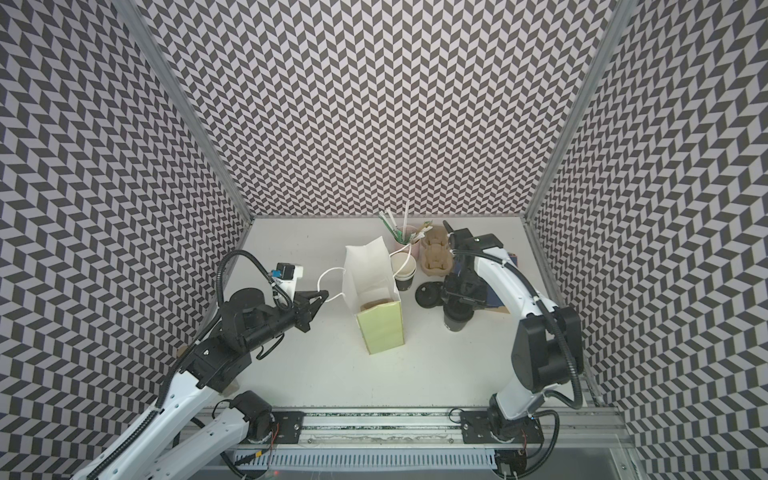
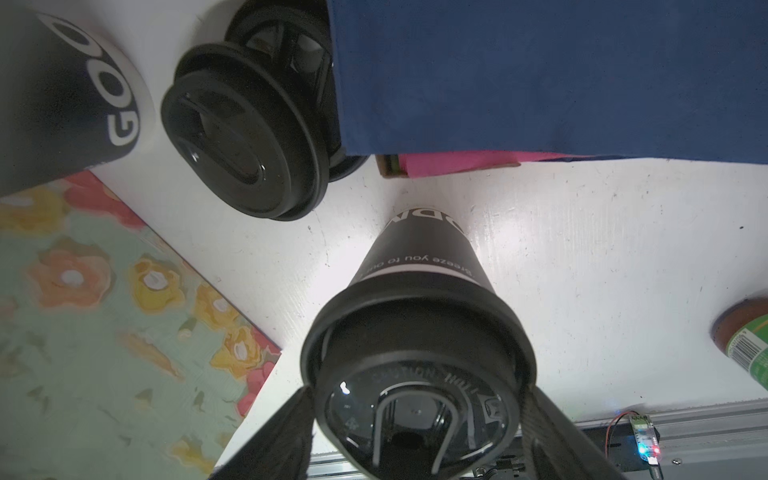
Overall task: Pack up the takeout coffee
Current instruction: 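Move the right gripper above the black-lidded coffee cup beside the bag, then close the right gripper on the black-lidded cup and lift it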
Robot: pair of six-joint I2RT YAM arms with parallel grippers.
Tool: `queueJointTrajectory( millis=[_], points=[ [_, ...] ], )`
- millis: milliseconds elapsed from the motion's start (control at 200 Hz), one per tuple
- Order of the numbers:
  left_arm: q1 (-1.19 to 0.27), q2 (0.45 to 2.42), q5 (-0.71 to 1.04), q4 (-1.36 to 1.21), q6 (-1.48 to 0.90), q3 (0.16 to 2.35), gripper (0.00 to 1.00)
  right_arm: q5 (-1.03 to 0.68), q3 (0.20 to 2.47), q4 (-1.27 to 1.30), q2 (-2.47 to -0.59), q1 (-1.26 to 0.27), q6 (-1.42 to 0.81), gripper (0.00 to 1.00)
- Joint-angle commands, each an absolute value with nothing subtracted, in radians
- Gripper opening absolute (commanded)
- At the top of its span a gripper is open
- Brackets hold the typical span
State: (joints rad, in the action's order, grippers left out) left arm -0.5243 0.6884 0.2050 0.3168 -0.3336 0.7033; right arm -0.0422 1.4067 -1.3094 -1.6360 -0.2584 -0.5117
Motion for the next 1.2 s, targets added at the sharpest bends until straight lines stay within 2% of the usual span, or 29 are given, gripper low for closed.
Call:
queueJointTrajectory(
  millis=[0, 220, 616, 941, 1197],
  points=[
    [-0.530, 0.690, 0.195, 0.339, -0.324, 0.709, 0.00, -0.037, 1.422, -1.321, -1.643, -0.256, -0.500, 0.76],
    [-0.530, 0.689, 0.196, 0.339, -0.324, 0.709, 0.00, -0.026, 1.415, -1.322, -1.649, -0.256, -0.502, 0.75],
    [-0.531, 0.690, 0.197, 0.340, -0.323, 0.710, 0.00, -0.022, 1.399, -1.313, -1.646, -0.259, -0.499, 0.83],
    [-0.530, 0.689, 0.195, 0.341, -0.322, 0.710, 0.00, -0.004, 1.364, -1.293, -1.652, -0.271, -0.502, 0.71],
    [-0.531, 0.690, 0.196, 0.341, -0.322, 0.710, 0.00, -0.013, 1.344, -1.287, -1.645, -0.279, -0.499, 0.57]
  ],
)
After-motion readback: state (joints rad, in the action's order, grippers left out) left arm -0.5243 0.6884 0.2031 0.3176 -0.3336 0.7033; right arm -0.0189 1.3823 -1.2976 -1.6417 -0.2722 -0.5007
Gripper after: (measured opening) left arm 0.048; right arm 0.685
